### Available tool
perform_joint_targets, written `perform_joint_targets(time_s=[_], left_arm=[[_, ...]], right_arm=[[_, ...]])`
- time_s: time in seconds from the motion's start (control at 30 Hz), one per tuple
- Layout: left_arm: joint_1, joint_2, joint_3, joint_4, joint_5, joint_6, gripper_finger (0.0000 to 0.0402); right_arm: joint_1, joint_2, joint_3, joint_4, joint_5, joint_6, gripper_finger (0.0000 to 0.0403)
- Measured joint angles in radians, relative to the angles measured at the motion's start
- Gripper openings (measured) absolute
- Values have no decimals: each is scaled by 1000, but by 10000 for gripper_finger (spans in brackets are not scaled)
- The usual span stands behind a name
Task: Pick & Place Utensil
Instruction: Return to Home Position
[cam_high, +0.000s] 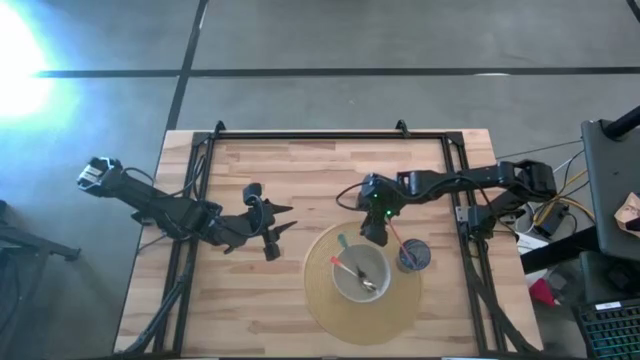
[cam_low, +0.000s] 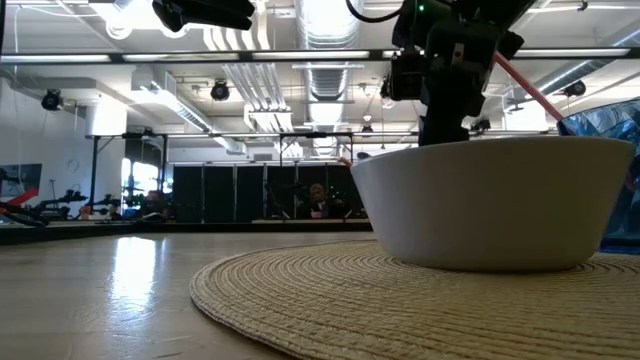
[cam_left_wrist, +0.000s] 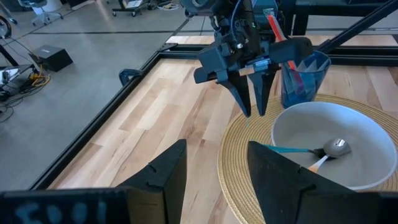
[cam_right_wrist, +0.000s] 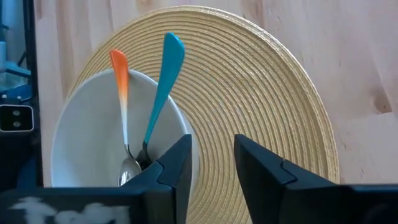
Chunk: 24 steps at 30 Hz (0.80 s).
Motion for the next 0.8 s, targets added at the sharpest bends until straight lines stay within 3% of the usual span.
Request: perform_joint_targets(time_s=[0.6,0.8], left_arm=[[-1,0,0,-8,0,0,163],[-1,0,0,-9,0,0,163]], right_arm=[[0,-87,87,-5,-1,-92,119],[0,-126,104,16,52,-105,110]])
